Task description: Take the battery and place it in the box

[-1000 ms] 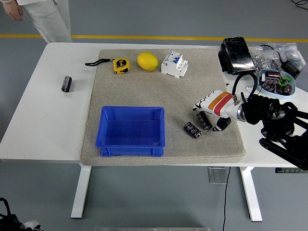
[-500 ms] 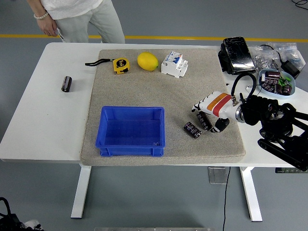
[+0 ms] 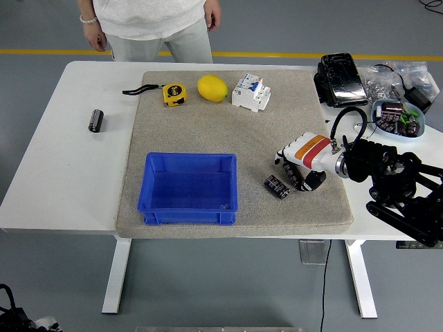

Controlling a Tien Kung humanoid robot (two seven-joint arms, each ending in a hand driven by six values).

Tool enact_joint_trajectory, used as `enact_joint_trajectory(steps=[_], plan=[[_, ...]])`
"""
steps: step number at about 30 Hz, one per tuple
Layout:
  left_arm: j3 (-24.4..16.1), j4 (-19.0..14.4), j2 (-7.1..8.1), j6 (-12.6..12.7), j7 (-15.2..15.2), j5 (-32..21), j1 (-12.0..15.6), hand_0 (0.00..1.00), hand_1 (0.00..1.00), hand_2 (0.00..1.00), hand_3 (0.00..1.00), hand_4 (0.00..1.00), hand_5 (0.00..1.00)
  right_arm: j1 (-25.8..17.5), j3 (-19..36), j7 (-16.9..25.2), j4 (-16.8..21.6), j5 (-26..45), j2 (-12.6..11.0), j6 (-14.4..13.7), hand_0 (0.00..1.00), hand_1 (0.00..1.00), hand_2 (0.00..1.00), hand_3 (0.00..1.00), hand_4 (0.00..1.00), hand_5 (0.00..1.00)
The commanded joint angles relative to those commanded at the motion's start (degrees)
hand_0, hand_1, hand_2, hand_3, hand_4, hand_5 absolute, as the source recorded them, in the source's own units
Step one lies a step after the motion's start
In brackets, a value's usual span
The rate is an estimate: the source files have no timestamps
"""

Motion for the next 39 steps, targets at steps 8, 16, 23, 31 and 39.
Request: enact_joint_trajectory(steps=[8,16,23,31,39], plan=[[0.0,0.0,0.02,-0.1,0.0,-0.1,0.0,0.753,0.739,0.784,0.639,0.668,0.542,0.1,-0.2,-0.9,0.1,-0.2,0.1,-0.4,0.482,0.489,0.533,0.54,0.7,0.12],[0.1,0.0,0.01,0.0,0.0,-0.3,0.0,0.754,0.737,0.784,0.639,0.667,0.541,0.0,-0.2,-1.0,0.1,0.0,0.1,-0.5,0.451,0.469,0.515,0.516,0.693,0.124],[0.2,0.0,-0.05,0.0,0.0,-0.3,0.4,0.754,0.737,0.784,0.639,0.668,0.542,0.1,1.2,-1.3,1.7,0.6,-0.3,-1.1,0.452,0.465,0.512,0.516,0.7,0.102],[-0.2,0.0,0.09,-0.3,-0.1,0.3,0.8,0.754,0.737,0.784,0.64,0.668,0.544,0.3,4.1,-2.7,7.1,1.6,-0.9,-2.7,0.452,0.468,0.517,0.519,0.699,0.099],[-0.5,-0.1,0.22,-0.8,0.1,0.9,0.7,0.754,0.737,0.783,0.64,0.668,0.544,1.3,3.9,-3.9,16.0,4.6,-1.1,-4.8,0.465,0.476,0.525,0.525,0.697,0.145]])
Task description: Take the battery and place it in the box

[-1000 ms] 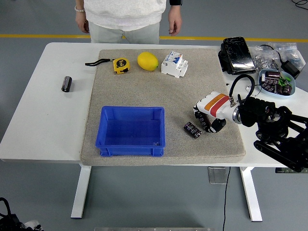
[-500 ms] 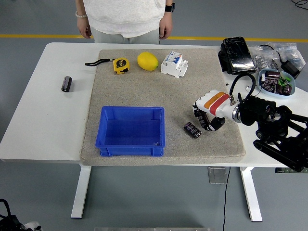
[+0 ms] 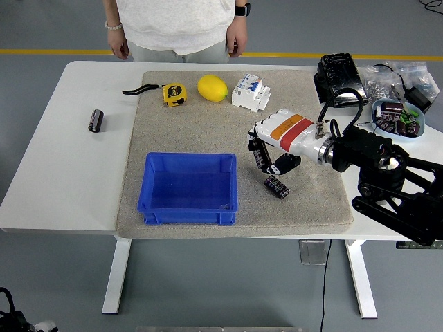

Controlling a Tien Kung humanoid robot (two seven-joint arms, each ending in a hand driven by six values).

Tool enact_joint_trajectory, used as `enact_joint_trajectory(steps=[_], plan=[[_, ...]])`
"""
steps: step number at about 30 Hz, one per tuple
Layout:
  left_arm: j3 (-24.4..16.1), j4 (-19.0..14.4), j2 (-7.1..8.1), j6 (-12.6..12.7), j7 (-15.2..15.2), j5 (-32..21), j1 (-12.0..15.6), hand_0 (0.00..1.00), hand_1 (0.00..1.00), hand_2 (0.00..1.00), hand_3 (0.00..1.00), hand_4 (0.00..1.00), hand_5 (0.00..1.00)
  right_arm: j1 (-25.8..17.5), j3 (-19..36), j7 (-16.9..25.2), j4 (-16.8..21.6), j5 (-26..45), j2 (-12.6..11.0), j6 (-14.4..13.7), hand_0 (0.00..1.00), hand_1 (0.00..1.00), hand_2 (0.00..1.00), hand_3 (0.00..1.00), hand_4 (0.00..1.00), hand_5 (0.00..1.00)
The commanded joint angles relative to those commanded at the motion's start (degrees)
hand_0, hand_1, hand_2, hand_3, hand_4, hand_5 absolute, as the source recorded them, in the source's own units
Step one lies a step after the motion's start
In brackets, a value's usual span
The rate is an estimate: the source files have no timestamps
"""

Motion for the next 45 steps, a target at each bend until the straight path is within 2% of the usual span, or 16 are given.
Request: enact_joint_trajectory(steps=[7,8,13,14,19,20,25,31,32,37,38,45], plan=[[0.9,0.0,0.02,0.3,0.1,-0.7,-0.5,0.754,0.737,0.783,0.64,0.669,0.544,2.0,-1.5,-0.3,6.0,0.2,0.9,-0.8,0.463,0.48,0.537,0.544,0.709,0.148],[0.9,0.0,-0.01,0.4,0.1,-0.7,-0.6,0.754,0.742,0.786,0.64,0.67,0.544,2.5,-1.9,-0.2,6.5,0.2,1.2,-1.0,0.521,0.564,0.677,0.666,0.814,0.225],[1.3,0.0,0.08,0.4,0.3,-1.0,-1.1,0.754,0.742,0.786,0.64,0.67,0.544,4.3,-3.6,0.2,7.6,1.0,2.4,-1.2,0.521,0.564,0.677,0.666,0.814,0.225],[1.4,-0.1,0.15,0.4,0.3,-1.1,-1.2,0.754,0.741,0.787,0.638,0.668,0.543,4.6,-4.1,0.4,7.5,1.4,2.5,-1.3,0.626,0.675,0.834,0.981,0.938,0.279],[1.6,-0.1,0.27,0.7,0.3,-1.3,-1.5,0.754,0.741,0.787,0.638,0.668,0.543,5.3,-5.0,0.4,6.4,1.3,2.9,-0.9,0.626,0.675,0.834,0.981,0.938,0.279],[1.7,0.0,0.27,0.7,0.3,-1.4,-1.5,0.755,0.742,0.785,0.638,0.668,0.542,5.3,-5.0,0.4,6.2,1.4,3.0,-0.7,0.698,0.723,0.898,0.998,0.973,0.286],[1.8,-0.1,0.33,0.8,0.3,-1.5,-1.7,0.755,0.742,0.785,0.638,0.668,0.542,5.5,-5.2,0.2,4.9,1.7,3.1,-0.3,0.698,0.723,0.898,0.998,0.973,0.286],[1.7,-0.1,0.29,0.8,0.5,-1.3,-1.6,0.755,0.744,0.789,0.638,0.667,0.54,5.1,-3.5,0.2,4.3,-0.6,2.2,2.1,0.719,0.733,0.906,0.998,0.974,0.289],[1.6,0.0,0.31,0.8,0.5,-1.3,-1.5,0.755,0.745,0.791,0.638,0.667,0.539,5.0,-2.9,0.4,4.2,-1.0,1.9,2.4,0.645,0.655,0.744,0.87,0.907,0.258],[1.5,0.0,0.42,0.9,0.4,-1.3,-1.3,0.755,0.745,0.791,0.638,0.667,0.539,4.4,-1.3,1.5,5.0,-4.1,-0.1,4.8,0.645,0.655,0.744,0.87,0.907,0.258],[1.4,0.0,0.45,0.9,0.4,-1.3,-1.3,0.756,0.743,0.79,0.638,0.668,0.54,4.4,-1.3,1.5,5.2,-5.2,-0.5,5.4,0.6,0.61,0.683,0.781,0.914,0.246],[1.3,0.1,0.54,1.0,0.5,-1.0,-1.4,0.756,0.743,0.79,0.638,0.668,0.54,2.9,-1.2,1.9,4.9,-9.1,-2.4,8.8,0.598,0.61,0.68,0.762,0.938,0.243]])
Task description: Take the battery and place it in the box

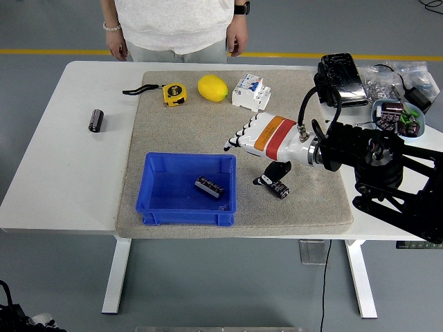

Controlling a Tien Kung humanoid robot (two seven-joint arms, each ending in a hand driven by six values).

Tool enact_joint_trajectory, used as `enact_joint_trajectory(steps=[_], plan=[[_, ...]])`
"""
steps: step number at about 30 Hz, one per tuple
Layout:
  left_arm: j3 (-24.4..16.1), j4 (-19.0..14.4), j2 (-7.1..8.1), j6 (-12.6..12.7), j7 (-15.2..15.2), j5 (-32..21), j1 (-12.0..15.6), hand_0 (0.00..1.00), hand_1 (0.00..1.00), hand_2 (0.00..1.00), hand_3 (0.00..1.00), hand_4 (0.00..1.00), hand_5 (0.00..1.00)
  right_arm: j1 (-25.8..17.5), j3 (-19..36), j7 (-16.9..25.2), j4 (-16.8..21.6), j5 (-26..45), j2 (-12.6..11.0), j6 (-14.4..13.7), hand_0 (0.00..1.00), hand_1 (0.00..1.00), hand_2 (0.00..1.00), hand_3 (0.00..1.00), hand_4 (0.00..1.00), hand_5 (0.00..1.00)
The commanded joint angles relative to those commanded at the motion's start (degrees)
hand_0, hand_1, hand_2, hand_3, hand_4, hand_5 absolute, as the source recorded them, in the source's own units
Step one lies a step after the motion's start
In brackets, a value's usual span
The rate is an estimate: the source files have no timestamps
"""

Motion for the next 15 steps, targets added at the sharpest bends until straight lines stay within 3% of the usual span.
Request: enact_joint_trajectory(steps=[15], plan=[[-0.5,0.1,-0.43,0.0,-0.1,0.3,0.4,0.755,0.745,0.791,0.638,0.667,0.539,-3.1,-1.5,1.4,-6.6,-2.7,0.5,0.7,0.603,0.631,0.714,0.763,0.953,0.246]])
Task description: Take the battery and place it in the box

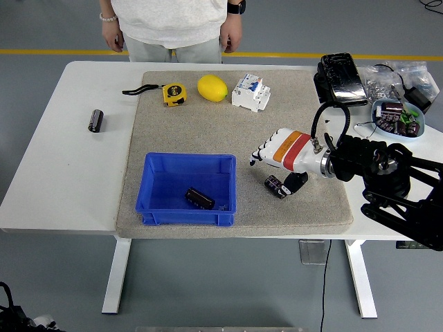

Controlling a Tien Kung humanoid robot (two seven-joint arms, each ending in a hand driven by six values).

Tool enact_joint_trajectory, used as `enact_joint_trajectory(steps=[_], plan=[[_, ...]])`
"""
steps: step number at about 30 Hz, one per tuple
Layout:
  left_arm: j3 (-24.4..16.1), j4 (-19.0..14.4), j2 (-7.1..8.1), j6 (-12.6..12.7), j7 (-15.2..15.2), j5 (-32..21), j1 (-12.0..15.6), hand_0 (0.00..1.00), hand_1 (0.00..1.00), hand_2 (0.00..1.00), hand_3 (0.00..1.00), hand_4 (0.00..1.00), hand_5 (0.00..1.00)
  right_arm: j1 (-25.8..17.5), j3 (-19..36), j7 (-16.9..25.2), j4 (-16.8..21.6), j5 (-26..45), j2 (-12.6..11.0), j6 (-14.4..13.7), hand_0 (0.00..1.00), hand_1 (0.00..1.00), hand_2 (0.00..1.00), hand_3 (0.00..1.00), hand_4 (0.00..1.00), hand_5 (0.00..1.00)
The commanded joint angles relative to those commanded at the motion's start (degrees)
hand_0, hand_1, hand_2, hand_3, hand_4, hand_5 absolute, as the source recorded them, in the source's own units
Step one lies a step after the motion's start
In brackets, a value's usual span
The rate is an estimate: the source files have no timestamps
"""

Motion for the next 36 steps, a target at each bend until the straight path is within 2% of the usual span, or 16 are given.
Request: enact_joint_trajectory(steps=[3,11,19,20,25,26,31,32,36], plan=[[0.0,0.0,-0.04,0.1,-0.1,0.0,0.2,0.755,0.748,0.792,0.638,0.666,0.537,0.1,-1.6,0.7,-0.1,-2.3,-0.3,0.5,0.617,0.637,0.728,0.765,0.959,0.243],[-0.3,-0.1,-0.2,-0.1,-0.1,0.6,0.5,0.755,0.754,0.792,0.639,0.667,0.538,0.6,-3.4,1.8,-0.1,-5.5,0.3,-0.4,0.617,0.638,0.726,0.765,0.958,0.231],[-0.6,-0.1,-0.34,-0.3,-0.1,1.2,0.6,0.755,0.759,0.795,0.639,0.667,0.539,1.2,-4.4,2.6,-2.1,-6.9,1.1,-1.6,0.608,0.636,0.726,0.763,0.946,0.223],[-0.5,-0.2,-0.33,-0.3,-0.1,1.2,0.6,0.755,0.761,0.794,0.639,0.667,0.539,1.3,-4.5,2.7,-2.4,-7.0,1.2,-1.8,0.601,0.629,0.716,0.715,0.891,0.197],[-0.3,-0.2,-0.27,-0.3,-0.2,0.9,0.3,0.755,0.761,0.794,0.639,0.667,0.539,1.9,-4.8,3.4,-4.4,-7.2,1.6,-2.4,0.601,0.629,0.716,0.715,0.891,0.197],[-0.2,-0.2,-0.27,-0.3,-0.2,0.8,0.3,0.754,0.76,0.794,0.639,0.667,0.539,1.9,-4.9,3.5,-4.8,-7.2,1.6,-2.5,0.593,0.621,0.708,0.669,0.843,0.18],[-0.1,-0.2,-0.35,-0.1,-0.4,0.6,0.1,0.754,0.76,0.794,0.639,0.667,0.539,1.8,-5.2,3.9,-5.9,-7.2,1.7,-3.3,0.593,0.621,0.708,0.669,0.843,0.18],[-0.1,-0.2,-0.36,-0.1,-0.4,0.6,0.1,0.754,0.763,0.791,0.639,0.667,0.54,1.7,-5.2,4.0,-6.0,-7.2,1.7,-3.6,0.573,0.58,0.655,0.594,0.724,0.118],[-0.3,-0.2,-0.41,-0.2,-0.4,0.7,0.1,0.754,0.763,0.791,0.639,0.667,0.54,1.7,-5.4,4.1,-6.2,-7.2,2.0,-4.3,0.573,0.58,0.655,0.594,0.724,0.118]])
